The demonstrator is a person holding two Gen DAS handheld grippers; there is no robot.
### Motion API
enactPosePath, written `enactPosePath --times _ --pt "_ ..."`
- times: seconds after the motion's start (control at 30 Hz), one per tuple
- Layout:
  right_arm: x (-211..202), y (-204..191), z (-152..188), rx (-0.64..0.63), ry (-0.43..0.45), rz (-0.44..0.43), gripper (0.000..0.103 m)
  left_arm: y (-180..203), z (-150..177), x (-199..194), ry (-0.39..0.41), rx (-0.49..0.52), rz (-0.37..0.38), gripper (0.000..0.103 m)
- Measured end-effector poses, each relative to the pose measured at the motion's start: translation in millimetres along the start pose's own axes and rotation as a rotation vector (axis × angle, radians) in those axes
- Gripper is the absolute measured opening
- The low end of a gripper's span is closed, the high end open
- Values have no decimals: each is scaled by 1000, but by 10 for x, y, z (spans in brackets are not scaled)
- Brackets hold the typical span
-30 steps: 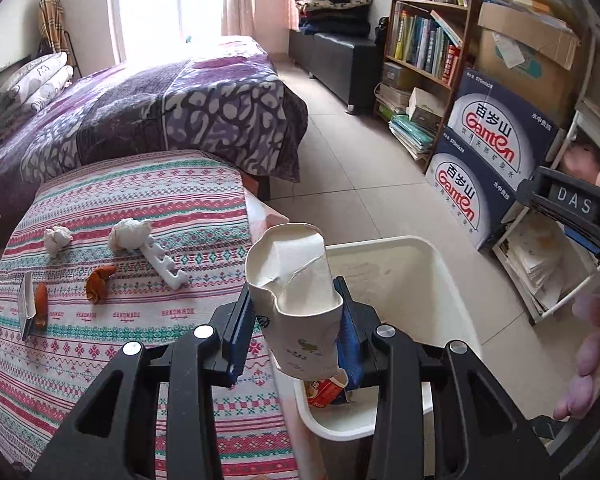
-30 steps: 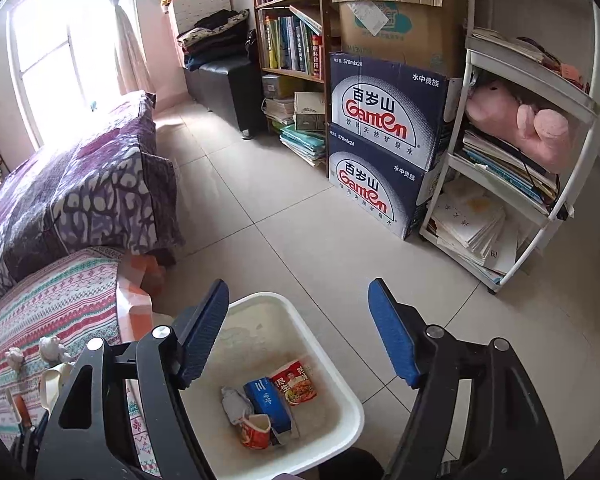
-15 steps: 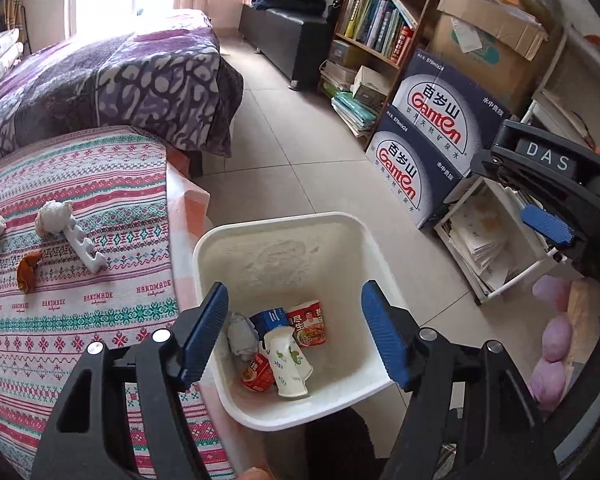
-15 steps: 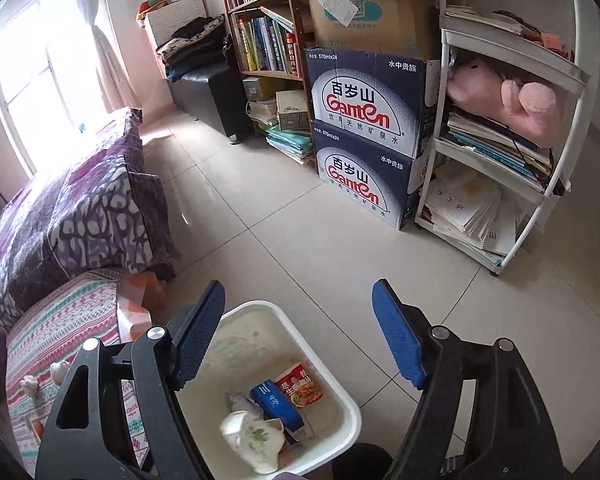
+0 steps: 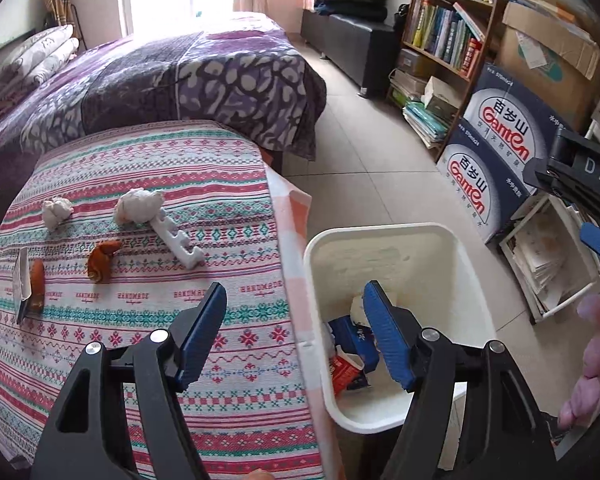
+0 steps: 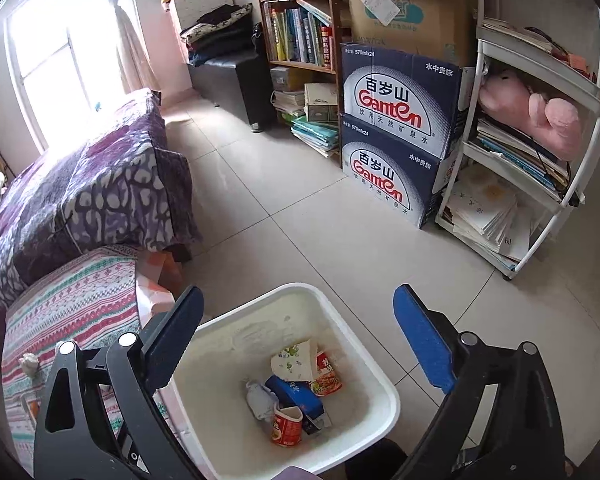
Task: Collect trash
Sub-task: 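Grasp the blue-labelled box with the left tool while the right tool grasps an orange peel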
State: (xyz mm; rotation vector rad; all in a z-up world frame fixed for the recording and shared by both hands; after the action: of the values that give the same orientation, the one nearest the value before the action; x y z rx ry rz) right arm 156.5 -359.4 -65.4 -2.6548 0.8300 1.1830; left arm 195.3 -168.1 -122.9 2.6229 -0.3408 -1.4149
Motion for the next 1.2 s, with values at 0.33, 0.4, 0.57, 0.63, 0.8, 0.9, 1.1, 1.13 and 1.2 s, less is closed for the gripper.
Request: enactPosePath --times 0.33,0.4,0.57,0.63,0.8,0.9,1.1,1.13,1.2 --pt "11 -649 50 -132 -21 -42 94 -901 -177 86 11 -107 -169 75" --pt "12 -793 66 -156 -26 -50 94 -1121 -219 93 8 -136 -199 76" --pt "44 -1140 113 -210 -47 -78 94 -1756 -364 101 -9 -214 -297 77" --pt "62 -1264 134 -227 -55 -89 94 -2040 -441 106 -26 -259 -332 77" --pt "110 -1594 200 -274 -77 -120 94 -2710 -638 162 -64 -355 -420 77" --pt "157 -1808 250 -308 -95 -135 94 -3104 -706 176 -57 -426 -474 77" --pt "246 -2246 378 -353 -144 -203 94 -3665 -664 337 -148 -626 -386 77" --pt "261 -2318 407 -359 -153 -219 94 -3726 -635 368 -167 -661 -361 77" --pt "285 -2481 479 -373 -175 -254 94 -3829 -567 437 -207 -728 -302 77"
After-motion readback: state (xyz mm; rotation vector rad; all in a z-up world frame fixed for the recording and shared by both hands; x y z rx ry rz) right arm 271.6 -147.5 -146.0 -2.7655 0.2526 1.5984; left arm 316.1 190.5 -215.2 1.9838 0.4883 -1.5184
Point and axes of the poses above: each gripper's, at about its wrist camera, not at the fingertips, and x roughly the way its jaws point, y to its right, z to its underside, the point moved 7 cm from there along x, roughly the way its jaws point, and after that the axes turned 14 degrees about -x, right-handed, at the moved point
